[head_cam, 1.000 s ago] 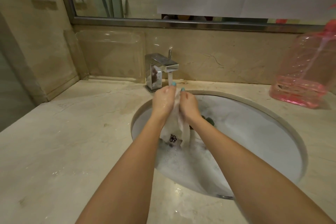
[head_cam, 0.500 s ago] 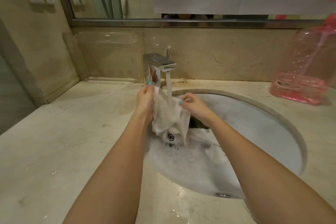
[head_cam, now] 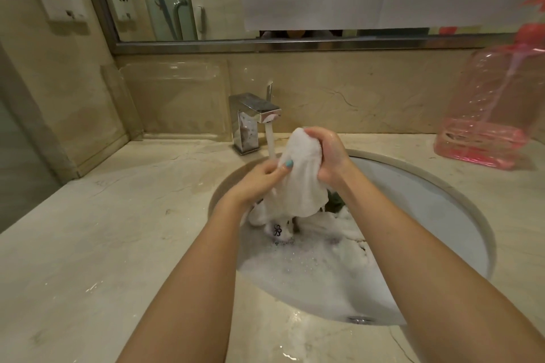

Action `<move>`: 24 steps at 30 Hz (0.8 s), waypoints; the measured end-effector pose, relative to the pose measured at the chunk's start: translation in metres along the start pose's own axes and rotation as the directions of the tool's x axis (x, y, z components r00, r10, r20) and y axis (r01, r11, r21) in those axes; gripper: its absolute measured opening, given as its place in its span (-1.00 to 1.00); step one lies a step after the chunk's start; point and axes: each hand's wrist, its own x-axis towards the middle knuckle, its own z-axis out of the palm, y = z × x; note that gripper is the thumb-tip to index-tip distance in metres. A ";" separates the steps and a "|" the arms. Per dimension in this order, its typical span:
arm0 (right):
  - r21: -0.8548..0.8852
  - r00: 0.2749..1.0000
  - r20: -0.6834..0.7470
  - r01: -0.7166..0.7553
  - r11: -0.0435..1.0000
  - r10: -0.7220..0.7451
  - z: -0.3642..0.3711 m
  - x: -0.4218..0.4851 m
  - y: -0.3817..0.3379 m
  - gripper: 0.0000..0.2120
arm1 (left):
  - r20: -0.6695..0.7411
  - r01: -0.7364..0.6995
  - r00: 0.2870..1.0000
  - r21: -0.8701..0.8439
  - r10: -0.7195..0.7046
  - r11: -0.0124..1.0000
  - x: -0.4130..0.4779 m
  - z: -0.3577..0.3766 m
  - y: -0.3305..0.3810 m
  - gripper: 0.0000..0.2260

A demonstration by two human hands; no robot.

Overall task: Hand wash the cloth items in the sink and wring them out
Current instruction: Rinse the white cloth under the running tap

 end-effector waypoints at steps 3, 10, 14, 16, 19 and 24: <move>-0.125 0.993 -0.080 0.074 0.989 -0.084 0.006 0.006 -0.002 -0.78 | -0.024 0.040 0.999 -0.132 -0.044 0.990 0.002 -0.005 -0.006 -0.70; -0.588 0.987 0.115 0.158 0.793 -0.111 -0.016 0.018 0.032 -0.87 | -0.430 -0.160 0.902 -0.388 -0.025 0.908 0.013 -0.015 -0.010 -0.71; -0.515 0.996 -0.016 0.070 0.855 -0.091 -0.003 0.024 0.042 -0.91 | -0.520 -0.166 0.851 -0.385 -0.065 0.908 0.020 -0.013 -0.007 -0.75; -0.420 0.967 -0.182 0.090 0.903 -0.181 0.010 0.028 0.039 -0.86 | -0.531 -0.142 0.842 -0.380 -0.090 0.914 0.025 -0.008 -0.007 -0.76; -0.326 0.920 -0.299 0.152 0.933 -0.254 0.018 0.036 0.037 -0.81 | -0.556 -0.135 0.824 -0.378 -0.108 0.916 0.031 -0.002 -0.009 -0.77; -0.402 0.853 -0.347 0.241 0.883 -0.391 0.023 0.035 0.033 -0.86 | -0.584 -0.170 0.806 -0.384 -0.096 0.907 0.032 -0.001 -0.011 -0.81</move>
